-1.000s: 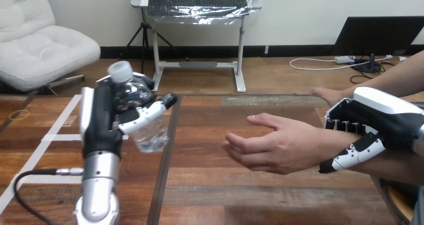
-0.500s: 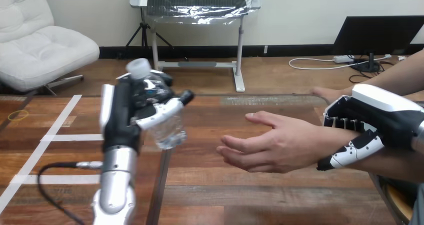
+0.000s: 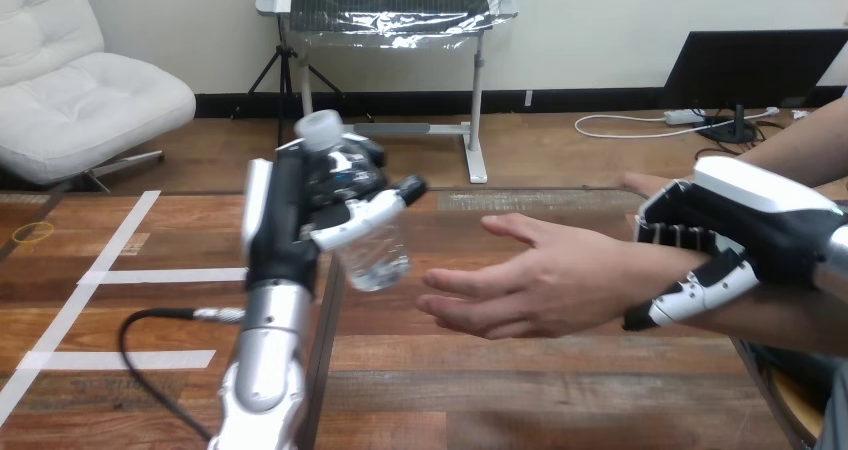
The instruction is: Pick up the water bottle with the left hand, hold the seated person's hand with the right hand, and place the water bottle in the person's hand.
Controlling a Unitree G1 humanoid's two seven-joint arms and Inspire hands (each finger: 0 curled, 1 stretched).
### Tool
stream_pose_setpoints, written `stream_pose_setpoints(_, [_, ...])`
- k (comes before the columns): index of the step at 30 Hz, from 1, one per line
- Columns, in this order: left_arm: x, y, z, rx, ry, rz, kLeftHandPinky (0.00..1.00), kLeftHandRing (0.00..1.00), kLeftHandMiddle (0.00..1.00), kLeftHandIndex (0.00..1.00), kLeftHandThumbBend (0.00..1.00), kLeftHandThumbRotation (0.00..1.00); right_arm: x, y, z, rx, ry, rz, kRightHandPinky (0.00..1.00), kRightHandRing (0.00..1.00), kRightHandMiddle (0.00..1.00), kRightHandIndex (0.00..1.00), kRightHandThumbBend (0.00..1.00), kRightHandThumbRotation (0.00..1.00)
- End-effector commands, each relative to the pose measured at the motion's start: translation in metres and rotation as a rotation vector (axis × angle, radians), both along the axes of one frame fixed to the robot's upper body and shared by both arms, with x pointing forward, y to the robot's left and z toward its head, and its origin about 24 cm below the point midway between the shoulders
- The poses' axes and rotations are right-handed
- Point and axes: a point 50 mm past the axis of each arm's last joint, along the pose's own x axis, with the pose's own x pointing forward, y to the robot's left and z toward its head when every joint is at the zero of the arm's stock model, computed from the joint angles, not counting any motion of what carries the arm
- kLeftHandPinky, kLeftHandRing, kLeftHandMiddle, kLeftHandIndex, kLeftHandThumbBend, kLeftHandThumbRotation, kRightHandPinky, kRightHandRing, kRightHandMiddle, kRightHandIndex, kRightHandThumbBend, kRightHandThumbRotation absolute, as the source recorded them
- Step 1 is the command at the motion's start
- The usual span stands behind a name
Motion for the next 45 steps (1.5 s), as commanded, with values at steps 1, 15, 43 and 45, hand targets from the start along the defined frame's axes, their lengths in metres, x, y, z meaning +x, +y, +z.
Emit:
stream_pose_setpoints(1, [0.017, -0.017, 0.035, -0.007, -0.140, -0.051, 0.29, 0.35, 0.39, 0.42, 0.68, 0.00, 0.008, 0.010, 0.001, 0.037, -0.005, 0.010, 0.26, 0.31, 0.37, 0.41, 0.85, 0.35])
stream_pose_setpoints(15, [0.023, -0.040, 0.037, -0.013, -0.124, -0.102, 0.29, 0.35, 0.40, 0.43, 0.69, 0.00, 0.013, 0.020, 0.005, 0.031, -0.015, 0.027, 0.28, 0.33, 0.39, 0.42, 0.87, 0.40])
stream_pose_setpoints(43, [0.025, -0.065, 0.038, -0.047, -0.105, -0.184, 0.30, 0.36, 0.41, 0.43, 0.71, 0.00, 0.022, 0.038, 0.010, 0.035, -0.022, 0.075, 0.24, 0.29, 0.36, 0.40, 0.86, 0.40])
stream_pose_setpoints(45, [0.025, -0.066, 0.038, -0.046, -0.104, -0.188, 0.30, 0.36, 0.41, 0.43, 0.71, 0.00, 0.022, 0.039, 0.011, 0.029, -0.021, 0.074, 0.23, 0.28, 0.36, 0.40, 0.86, 0.40])
